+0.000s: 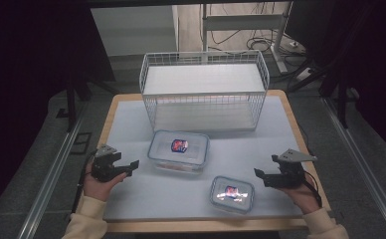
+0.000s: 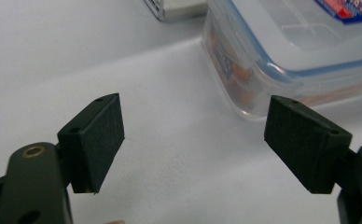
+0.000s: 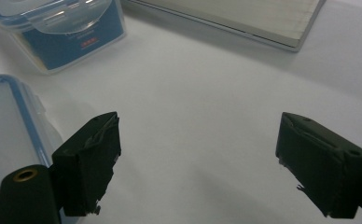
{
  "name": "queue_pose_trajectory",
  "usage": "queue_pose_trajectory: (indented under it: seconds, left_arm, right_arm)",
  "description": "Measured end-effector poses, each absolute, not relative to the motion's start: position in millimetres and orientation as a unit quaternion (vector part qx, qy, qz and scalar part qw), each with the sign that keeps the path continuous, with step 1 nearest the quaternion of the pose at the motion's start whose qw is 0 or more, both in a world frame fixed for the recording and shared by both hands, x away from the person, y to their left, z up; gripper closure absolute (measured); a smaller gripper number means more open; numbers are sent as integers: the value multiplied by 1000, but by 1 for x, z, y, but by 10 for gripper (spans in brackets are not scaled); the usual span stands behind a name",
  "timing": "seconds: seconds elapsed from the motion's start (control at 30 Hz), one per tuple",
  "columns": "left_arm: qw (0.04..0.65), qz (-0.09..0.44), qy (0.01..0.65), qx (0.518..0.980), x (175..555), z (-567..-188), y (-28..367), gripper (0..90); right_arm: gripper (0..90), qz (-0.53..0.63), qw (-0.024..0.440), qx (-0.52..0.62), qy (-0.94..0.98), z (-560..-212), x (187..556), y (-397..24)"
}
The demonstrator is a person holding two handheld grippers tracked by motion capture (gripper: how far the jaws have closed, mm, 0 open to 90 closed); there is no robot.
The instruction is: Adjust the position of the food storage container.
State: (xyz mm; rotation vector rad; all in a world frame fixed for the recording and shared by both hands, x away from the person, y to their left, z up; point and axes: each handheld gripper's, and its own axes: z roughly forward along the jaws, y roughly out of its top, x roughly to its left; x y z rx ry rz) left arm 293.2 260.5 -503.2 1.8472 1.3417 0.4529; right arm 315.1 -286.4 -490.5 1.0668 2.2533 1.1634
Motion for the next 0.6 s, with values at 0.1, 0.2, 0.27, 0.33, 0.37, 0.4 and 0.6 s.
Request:
queue_pose_trajectory:
  seconds: [0.1,0.2,0.27,0.33,0.37,0.4,0.6]
  left_arm:
    - [399,179,533,724,295,-502,261,210]
    - [400,178,534,723,297,-502,261,227]
    - [400,177,533,724,298,-501,260,230]
    - [402,176,532,724,299,-501,261,246]
    - [403,176,531,724,299,-501,261,255]
    - [405,175,530,725,298,-500,262,267]
    - [432,166,492,737,289,-485,260,583]
  right_arm:
    - [149,417,193,379,803,-490,313,-288]
    - [155,416,195,381,802,-490,310,-291]
    - [159,418,197,383,800,-489,309,-292]
    - [162,419,197,384,799,-489,309,-293]
    - [163,419,197,383,799,-489,309,-293]
    - [163,418,197,383,800,-490,309,-293]
    - [166,413,194,380,805,-492,309,-292]
